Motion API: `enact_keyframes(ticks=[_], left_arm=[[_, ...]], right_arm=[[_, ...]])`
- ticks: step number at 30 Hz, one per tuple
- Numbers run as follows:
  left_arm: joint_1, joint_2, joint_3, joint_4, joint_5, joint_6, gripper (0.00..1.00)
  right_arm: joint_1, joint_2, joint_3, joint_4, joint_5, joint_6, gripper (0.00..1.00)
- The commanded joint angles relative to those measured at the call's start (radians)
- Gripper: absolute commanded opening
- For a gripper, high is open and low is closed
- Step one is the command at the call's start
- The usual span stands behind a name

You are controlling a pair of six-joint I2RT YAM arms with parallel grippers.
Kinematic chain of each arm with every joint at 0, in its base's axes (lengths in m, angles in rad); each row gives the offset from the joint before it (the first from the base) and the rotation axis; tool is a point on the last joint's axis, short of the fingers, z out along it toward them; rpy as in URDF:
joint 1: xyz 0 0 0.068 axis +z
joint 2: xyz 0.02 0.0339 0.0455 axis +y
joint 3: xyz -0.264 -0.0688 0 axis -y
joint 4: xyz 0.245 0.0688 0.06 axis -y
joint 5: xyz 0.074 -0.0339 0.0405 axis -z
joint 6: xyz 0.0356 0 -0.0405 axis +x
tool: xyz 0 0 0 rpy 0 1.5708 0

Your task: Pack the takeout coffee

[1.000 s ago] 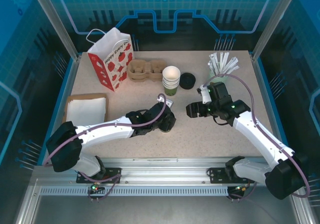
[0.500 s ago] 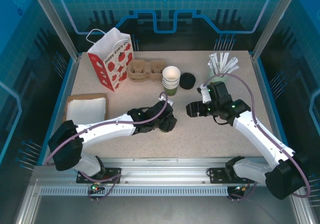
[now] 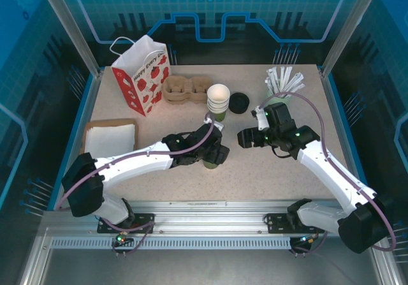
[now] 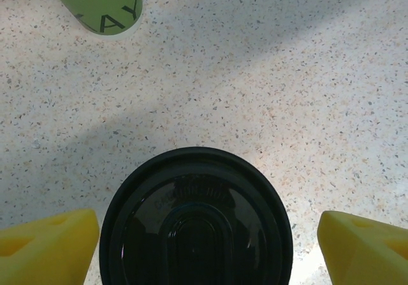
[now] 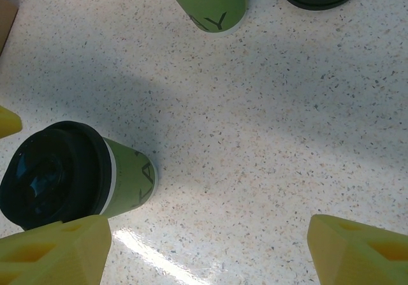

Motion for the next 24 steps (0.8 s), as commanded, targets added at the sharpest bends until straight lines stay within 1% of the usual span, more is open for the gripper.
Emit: enact_keyframes(ticks=[1,3,6,11,16,24], left_arm=[[0.041,-0.116,-0.035,-0.011,0.058,-0.017,0.91],[0.096,-0.185,-0.107,0.009,0.130,-0.054,0.92],[0.182,-0.250,-0.199,0.053,0.270,-0.100,0.93],[0.281,-0.264,-0.288,0.123,0.459,-0.161,0.93],[0.330,-0.236,-0.327,0.185,0.533,-0.181,0.90],[0.352,-0.194,-0.352,0.236,0.577,-0.193,0.85]], right_arm=[[-0.005,-0.012,0.003,0.016,-0.058,0.007,0.82],[0.000,-0.007,-0.026,0.070,-0.160,0.011,0.84],[0.031,0.013,-0.076,0.174,-0.278,0.034,0.85],[0.063,0.083,-0.132,0.263,-0.363,0.062,0.87],[0.074,0.130,-0.156,0.305,-0.393,0.070,0.85],[0.078,0.206,-0.177,0.384,-0.455,0.100,0.83]])
